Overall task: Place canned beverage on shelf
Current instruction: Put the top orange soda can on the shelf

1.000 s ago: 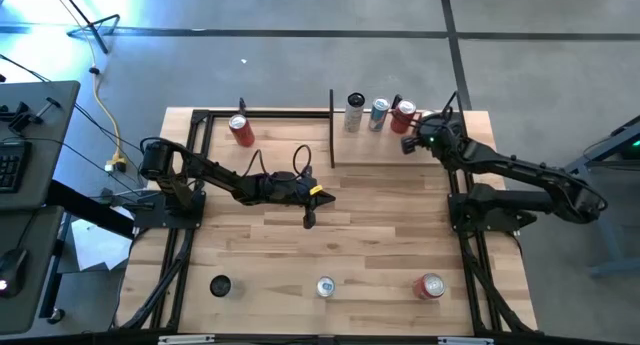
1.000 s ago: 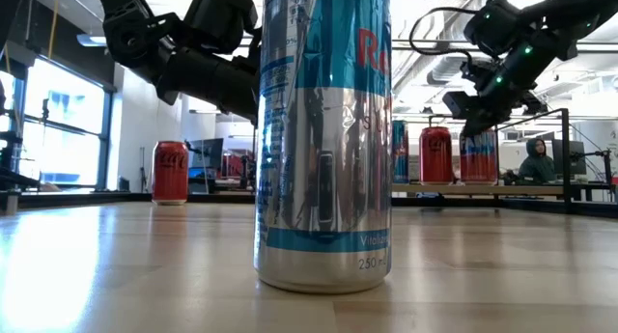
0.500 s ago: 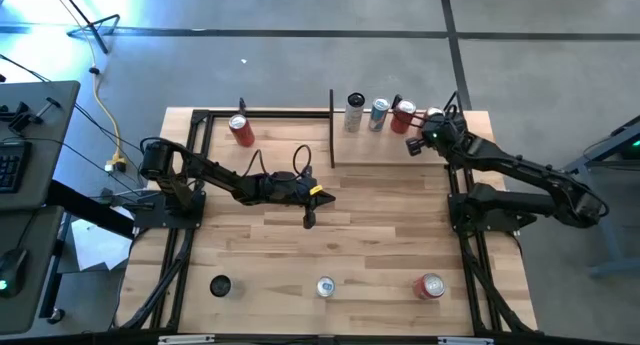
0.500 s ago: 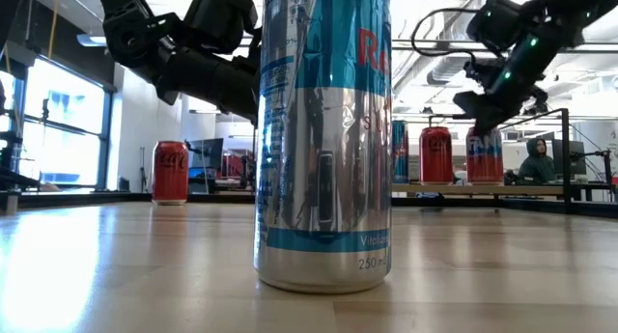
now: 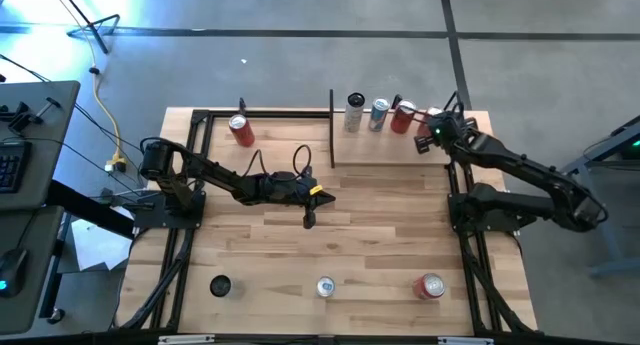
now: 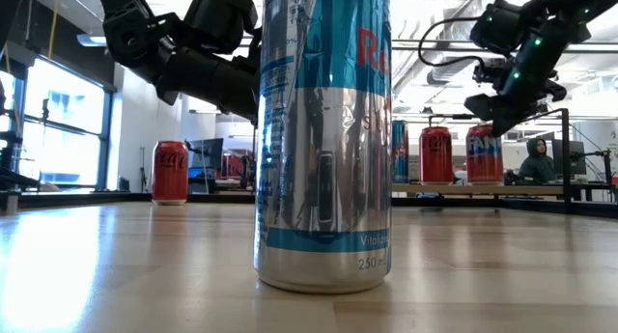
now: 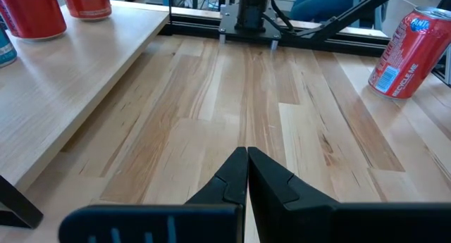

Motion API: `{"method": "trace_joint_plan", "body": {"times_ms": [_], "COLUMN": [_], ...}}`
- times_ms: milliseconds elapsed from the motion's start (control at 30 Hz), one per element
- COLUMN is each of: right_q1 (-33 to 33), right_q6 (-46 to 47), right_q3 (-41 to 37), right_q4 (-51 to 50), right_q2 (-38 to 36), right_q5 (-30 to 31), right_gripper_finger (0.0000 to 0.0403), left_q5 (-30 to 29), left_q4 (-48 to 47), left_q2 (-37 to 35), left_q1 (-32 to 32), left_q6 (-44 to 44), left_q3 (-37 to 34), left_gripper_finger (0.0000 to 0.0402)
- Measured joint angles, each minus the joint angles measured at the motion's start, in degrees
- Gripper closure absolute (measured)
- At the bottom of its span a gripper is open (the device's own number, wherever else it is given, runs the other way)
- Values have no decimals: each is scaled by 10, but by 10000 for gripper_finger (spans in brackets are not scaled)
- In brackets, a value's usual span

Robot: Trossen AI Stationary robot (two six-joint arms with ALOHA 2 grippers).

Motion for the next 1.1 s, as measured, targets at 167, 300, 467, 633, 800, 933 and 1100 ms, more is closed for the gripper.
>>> {"method": "trace_joint_plan", "body": {"times_ms": [167,300,467,633,800,933,1100], "right_q1": [-23,-36,-36,-27,-32,-57,-69], "right_q6": [-27,-40,-57,-78,-94,-97,-99], "right_q3": [0,0,4,12,12,12,12], "right_q4": [34,38,10,13,28,33,46], "right_q2": [0,0,-12,-44,-33,-1,19], "right_q5": [-2,-4,-18,-118,-152,-136,-125], "right_gripper_finger": [403,403,403,403,403,403,403], "left_q5": [0,0,0,0,0,0,0], "left_q4": [0,0,-1,-1,-3,-5,-16], "left_q2": [0,0,0,0,0,0,0], "left_q1": [0,0,0,0,0,0,0], "left_q6": [0,0,0,0,0,0,-1], "left_q3": [0,0,0,0,0,0,0], "left_gripper_finger": [399,399,399,399,399,399,399]}}
